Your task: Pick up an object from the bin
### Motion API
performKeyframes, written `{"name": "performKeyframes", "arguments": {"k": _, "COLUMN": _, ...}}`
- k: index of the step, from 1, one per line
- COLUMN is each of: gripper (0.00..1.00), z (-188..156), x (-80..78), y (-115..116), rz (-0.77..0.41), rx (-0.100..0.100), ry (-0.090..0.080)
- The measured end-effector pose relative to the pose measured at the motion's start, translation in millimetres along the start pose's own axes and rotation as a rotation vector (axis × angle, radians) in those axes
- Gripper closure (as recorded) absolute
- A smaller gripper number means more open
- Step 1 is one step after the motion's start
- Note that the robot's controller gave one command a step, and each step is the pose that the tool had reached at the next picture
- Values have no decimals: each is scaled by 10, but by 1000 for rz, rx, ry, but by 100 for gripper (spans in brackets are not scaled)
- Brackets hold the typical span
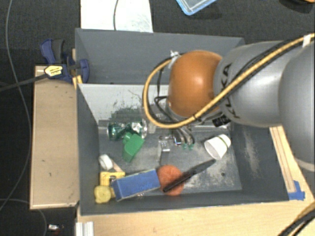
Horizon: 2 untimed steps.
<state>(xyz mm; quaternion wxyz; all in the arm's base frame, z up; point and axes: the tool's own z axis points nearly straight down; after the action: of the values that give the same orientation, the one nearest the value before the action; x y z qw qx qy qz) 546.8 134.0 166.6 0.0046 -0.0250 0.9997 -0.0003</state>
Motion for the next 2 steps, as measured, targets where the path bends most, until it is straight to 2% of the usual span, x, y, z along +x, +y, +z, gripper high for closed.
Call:
{"name": "performKeyframes", "arguments": {"k": 1, "gripper": 0, "z": 153, "x": 37, "y": 275, "rz": -122, "rx": 1, "ry": -9}}
{"name": "performKeyframes", "arguments": {"k": 2, "gripper": 0, "z": 411, "x": 21, "y": 389, "rz": -209, "rx": -1, "ry": -5}}
